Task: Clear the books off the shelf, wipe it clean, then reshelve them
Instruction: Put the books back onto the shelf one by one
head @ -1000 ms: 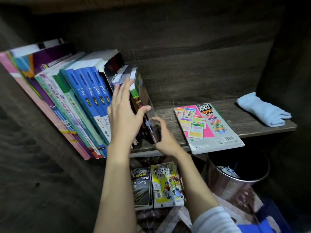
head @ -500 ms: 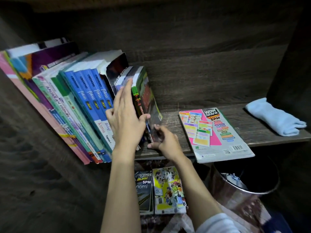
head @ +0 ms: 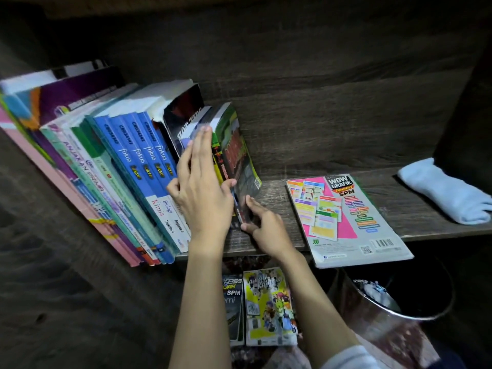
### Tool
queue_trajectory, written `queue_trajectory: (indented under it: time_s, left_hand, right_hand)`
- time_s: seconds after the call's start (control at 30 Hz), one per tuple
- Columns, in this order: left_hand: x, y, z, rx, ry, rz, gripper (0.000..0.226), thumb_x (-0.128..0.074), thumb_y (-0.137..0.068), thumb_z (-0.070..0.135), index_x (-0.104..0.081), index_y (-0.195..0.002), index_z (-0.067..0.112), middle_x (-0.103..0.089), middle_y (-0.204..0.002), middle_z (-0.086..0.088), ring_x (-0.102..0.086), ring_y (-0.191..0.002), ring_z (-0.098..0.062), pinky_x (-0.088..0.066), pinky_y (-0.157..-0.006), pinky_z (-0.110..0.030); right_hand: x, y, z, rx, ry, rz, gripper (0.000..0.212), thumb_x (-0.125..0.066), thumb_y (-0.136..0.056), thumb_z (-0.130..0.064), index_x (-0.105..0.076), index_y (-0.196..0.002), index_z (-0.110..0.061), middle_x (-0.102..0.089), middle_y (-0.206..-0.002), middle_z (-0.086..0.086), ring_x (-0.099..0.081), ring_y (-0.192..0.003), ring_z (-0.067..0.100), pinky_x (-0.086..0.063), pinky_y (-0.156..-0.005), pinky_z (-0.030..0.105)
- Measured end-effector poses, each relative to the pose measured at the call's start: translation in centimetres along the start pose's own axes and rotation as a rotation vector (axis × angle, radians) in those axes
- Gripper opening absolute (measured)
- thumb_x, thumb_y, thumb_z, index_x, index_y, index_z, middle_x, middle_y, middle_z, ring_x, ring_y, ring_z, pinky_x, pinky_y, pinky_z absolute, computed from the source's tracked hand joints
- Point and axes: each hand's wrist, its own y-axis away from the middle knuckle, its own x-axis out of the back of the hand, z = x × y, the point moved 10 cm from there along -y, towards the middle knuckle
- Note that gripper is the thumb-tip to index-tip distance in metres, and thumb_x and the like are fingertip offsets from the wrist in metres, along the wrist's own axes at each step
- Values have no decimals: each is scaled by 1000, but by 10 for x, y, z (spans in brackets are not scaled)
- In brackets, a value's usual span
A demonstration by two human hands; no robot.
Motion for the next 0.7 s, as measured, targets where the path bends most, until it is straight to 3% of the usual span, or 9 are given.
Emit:
queue_trajectory:
  time_s: [0.13,0.4,0.57,0.7]
  left_hand:
    - [0,0,1,6,-1,40,99,-80,-67,13,-25,-148,26,-30,-151,12,-21,-131,-7,-13,-82,-26]
    - [-2,0,1,21,-16,29,95,-78,-69,13,-26,-147,26,-30,-151,11,-20,-131,-8,-17,-85,-30]
    - [2,3,4,-6,-15,25,79,-64,-84,20,-20,-149,25,-23,-155,11,-20,-137,-9,-14,-87,-28]
    - [19,14,7,56,172,177,60,-53,-87,12,-35,-143,21,-34,-150,5,-30,-136,-15,-21,-99,-31]
  right_hand:
    - [2,-3,1,3,-11,25,68,-68,-84,-8,-37,-144,-15,-36,-150,-1,-31,-139,10,-13,-104,7]
    - [2,-4,0,-6,-25,5,69,-68,-83,-8,-36,-145,-16,-39,-148,0,-35,-137,13,-19,-106,11]
    - [13,4,1,-65,-77,11,54,-55,-87,1,-47,-139,-14,-61,-126,10,-56,-117,20,-33,-85,7]
    - [44,15,0,-77,-117,126,42,-46,-89,0,-60,-126,-15,-66,-118,8,-65,-101,21,-49,-91,27]
